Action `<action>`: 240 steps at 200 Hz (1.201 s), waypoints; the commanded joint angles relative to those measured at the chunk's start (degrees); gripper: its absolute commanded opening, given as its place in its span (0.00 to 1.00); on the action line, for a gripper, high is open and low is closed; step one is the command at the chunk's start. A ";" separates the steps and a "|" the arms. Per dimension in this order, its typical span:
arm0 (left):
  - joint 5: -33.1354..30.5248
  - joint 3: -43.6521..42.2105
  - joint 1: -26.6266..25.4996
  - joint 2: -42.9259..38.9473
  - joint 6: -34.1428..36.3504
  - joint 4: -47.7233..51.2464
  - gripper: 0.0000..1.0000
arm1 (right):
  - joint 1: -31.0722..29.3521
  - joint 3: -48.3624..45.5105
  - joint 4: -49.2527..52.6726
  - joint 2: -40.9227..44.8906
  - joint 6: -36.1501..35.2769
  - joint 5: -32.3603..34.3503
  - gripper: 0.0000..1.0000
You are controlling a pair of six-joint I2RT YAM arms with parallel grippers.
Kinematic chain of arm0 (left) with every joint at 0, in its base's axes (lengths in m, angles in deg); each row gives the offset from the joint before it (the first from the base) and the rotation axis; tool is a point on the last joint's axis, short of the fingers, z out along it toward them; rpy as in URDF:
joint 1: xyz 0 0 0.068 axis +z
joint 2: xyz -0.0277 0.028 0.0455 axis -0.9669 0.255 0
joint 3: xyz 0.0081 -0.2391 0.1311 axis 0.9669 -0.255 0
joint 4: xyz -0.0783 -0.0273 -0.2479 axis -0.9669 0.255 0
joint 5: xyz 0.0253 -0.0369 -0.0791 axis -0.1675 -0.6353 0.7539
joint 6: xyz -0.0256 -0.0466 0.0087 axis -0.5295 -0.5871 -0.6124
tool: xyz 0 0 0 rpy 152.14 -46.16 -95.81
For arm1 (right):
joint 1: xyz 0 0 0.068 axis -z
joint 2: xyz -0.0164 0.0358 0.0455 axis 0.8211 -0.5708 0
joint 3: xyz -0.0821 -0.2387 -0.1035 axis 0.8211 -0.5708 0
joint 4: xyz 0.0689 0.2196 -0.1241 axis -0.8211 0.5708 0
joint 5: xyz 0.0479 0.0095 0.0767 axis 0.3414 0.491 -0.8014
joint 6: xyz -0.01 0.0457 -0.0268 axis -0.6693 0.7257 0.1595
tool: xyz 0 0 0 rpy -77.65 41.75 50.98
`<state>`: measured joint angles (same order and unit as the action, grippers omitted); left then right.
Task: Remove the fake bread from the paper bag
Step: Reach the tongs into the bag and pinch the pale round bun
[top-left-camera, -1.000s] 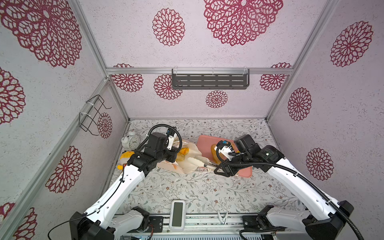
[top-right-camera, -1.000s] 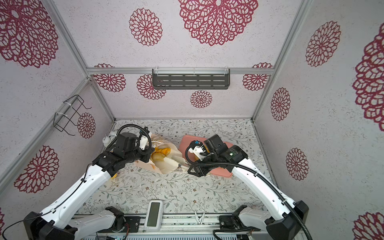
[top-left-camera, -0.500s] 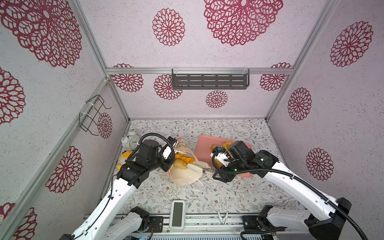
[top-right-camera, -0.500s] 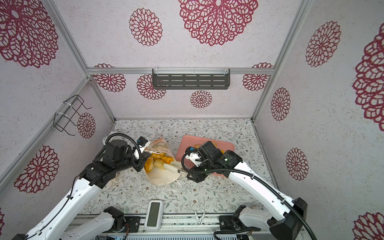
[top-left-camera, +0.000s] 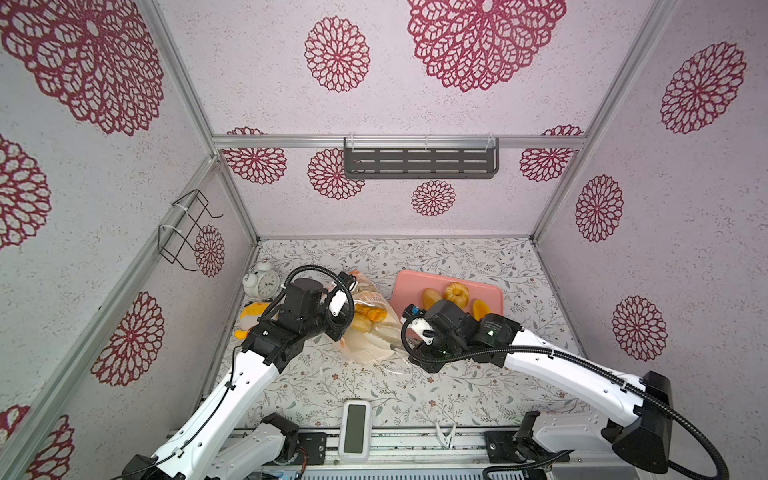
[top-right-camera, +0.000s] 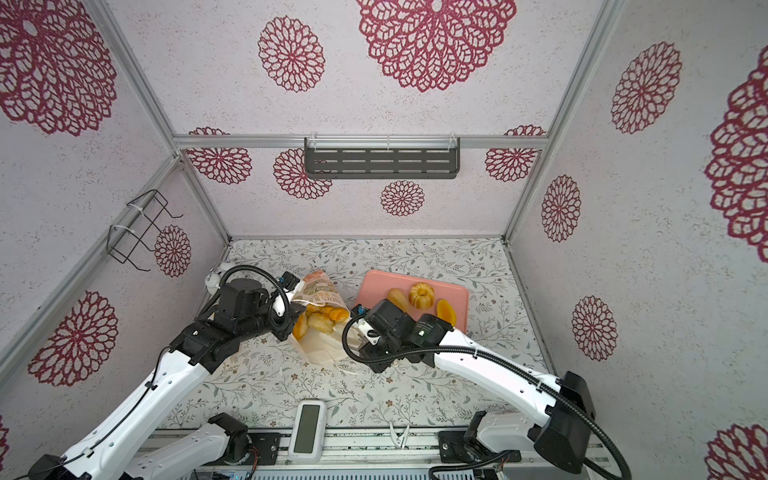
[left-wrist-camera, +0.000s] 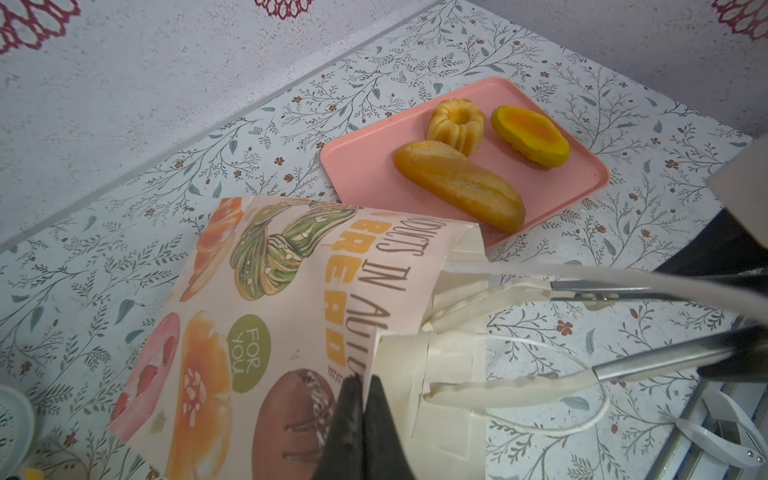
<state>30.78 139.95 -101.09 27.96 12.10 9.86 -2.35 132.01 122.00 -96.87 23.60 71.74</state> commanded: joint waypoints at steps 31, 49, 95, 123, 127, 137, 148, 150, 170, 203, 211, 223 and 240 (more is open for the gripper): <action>0.97 1.50 -0.50 0.25 -0.98 -2.29 0.00 | -0.99 2.15 -4.49 -3.54 -2.80 14.03 0.51; 1.45 1.14 -0.63 0.10 -1.06 -2.28 0.00 | -1.42 2.89 -5.45 -5.23 -6.29 15.31 0.52; 1.62 0.35 -0.73 -0.13 -1.17 -2.52 0.00 | -2.27 5.74 -6.45 -7.51 -12.37 14.57 0.53; 1.71 0.16 -0.76 -0.29 -1.15 -2.87 0.00 | -2.58 5.85 -7.63 -7.33 -13.63 13.59 0.54; 1.79 0.17 -0.76 -0.20 -1.22 -2.88 0.00 | -2.66 5.85 -7.68 -7.42 -13.72 13.60 0.55; 2.10 0.17 -0.83 -0.28 -1.19 -2.97 0.00 | -2.67 5.94 -7.69 -8.05 -13.96 13.60 0.55; 2.31 0.22 -0.80 -0.31 -1.18 -3.10 0.00 | -2.67 6.11 -7.46 -9.01 -14.21 13.51 0.55; 2.32 0.18 -0.80 -0.33 -1.16 -3.07 0.00 | -2.67 6.16 -7.42 -9.15 -14.27 13.51 0.55; 2.41 0.26 -0.81 -0.27 -1.08 -3.06 0.00 | -2.71 6.29 -7.52 -10.78 -14.60 14.03 0.56; 2.67 0.19 -0.94 -0.66 -1.07 -2.81 0.00 | -2.67 8.36 -5.46 -14.52 -15.60 16.40 0.58; 2.68 0.17 -0.93 -0.75 -1.06 -2.76 0.00 | -2.67 8.88 -5.24 -15.42 -15.95 16.86 0.58; 2.68 0.09 -0.92 -0.80 -1.10 -2.78 0.00 | -2.67 9.49 -5.35 -16.42 -16.29 17.53 0.58; 2.85 0.00 -0.94 -0.84 -1.06 -2.83 0.00 | -2.67 10.45 -5.52 -17.71 -16.53 18.11 0.58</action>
<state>31.74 140.23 -101.44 28.31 11.12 9.55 -4.64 139.27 116.74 -114.61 8.39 86.78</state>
